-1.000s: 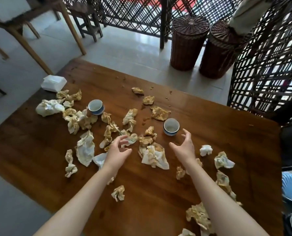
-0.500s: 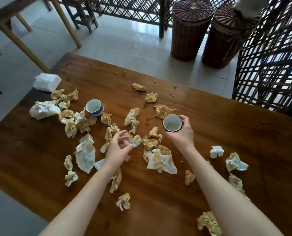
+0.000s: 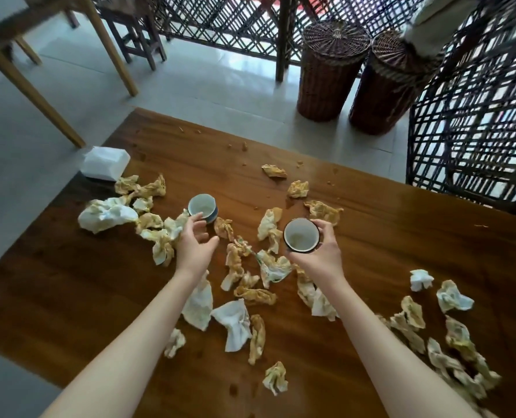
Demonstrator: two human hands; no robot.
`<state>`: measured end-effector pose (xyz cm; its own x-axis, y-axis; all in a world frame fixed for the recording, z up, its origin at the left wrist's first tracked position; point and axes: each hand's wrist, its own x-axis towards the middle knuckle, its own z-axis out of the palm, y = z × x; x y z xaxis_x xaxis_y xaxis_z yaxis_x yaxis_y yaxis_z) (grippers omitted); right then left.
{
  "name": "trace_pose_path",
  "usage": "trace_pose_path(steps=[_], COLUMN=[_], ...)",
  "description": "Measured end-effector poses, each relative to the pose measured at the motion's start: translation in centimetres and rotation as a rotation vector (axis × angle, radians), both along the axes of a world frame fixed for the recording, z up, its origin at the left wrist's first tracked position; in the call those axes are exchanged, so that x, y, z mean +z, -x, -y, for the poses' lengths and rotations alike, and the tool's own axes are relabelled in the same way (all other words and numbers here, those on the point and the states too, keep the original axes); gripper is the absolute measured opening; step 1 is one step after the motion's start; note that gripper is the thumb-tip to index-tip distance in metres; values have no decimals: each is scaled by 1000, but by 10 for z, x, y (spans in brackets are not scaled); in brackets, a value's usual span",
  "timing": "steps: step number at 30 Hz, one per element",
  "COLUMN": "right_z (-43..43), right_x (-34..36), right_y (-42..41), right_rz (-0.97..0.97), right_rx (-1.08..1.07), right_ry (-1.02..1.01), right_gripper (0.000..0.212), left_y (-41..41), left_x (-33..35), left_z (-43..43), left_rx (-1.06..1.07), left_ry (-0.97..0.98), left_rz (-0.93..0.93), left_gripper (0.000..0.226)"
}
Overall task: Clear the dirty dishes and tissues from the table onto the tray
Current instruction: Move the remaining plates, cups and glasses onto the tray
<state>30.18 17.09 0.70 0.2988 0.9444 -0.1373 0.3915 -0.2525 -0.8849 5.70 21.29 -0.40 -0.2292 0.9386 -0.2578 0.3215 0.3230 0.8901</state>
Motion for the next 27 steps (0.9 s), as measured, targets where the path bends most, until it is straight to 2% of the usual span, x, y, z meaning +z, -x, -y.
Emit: trace_pose_path(steps=[6, 12, 17, 22, 27], right_z=[-15, -13, -2, 13, 44], right_x=[-10, -20, -18, -6, 12], right_y=[31, 39, 30, 22, 8], right_rz=[27, 32, 30, 28, 30], right_rx=[-59, -145, -201, -263, -322], right_ry=[58, 112, 147, 135, 82], right_gripper=[78, 77, 79, 79, 81], left_y=[35, 42, 44, 38, -2], left_x=[-8, -28, -36, -19, 16], left_z=[-58, -92, -96, -85, -57], left_rx=[-79, -292, -313, -369, -446], left_ry=[19, 94, 44, -53, -104], left_rz=[40, -235, -344, -289, -128], left_gripper=[77, 98, 93, 88, 87])
